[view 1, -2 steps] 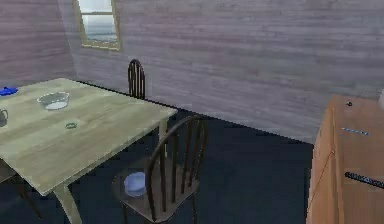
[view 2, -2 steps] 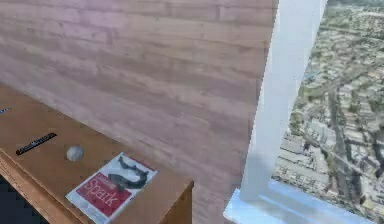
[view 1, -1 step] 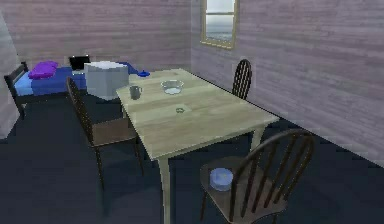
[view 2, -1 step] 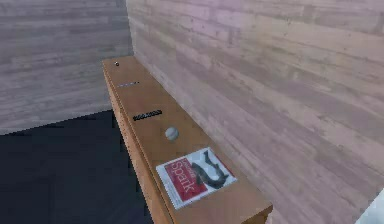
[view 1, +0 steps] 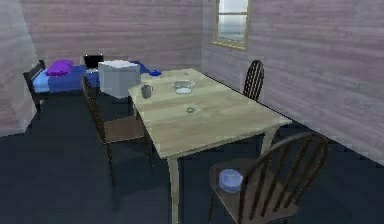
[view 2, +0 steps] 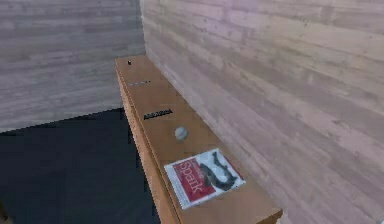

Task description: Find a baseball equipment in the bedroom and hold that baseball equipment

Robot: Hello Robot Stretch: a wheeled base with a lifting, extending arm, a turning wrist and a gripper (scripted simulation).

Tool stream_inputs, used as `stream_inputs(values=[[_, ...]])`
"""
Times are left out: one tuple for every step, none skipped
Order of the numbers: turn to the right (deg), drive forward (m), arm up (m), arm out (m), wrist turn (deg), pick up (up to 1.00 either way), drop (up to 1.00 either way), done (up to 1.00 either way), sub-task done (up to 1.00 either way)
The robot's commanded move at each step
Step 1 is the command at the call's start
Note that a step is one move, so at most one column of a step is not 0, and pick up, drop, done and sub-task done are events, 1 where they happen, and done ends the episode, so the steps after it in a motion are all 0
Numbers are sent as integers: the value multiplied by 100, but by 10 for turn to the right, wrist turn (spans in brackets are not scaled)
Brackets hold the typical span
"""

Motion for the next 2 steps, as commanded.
stream_inputs(values=[[450,0,0,0,0,0,0,0,0],[60,0,0,0,0,0,0,0,0]])
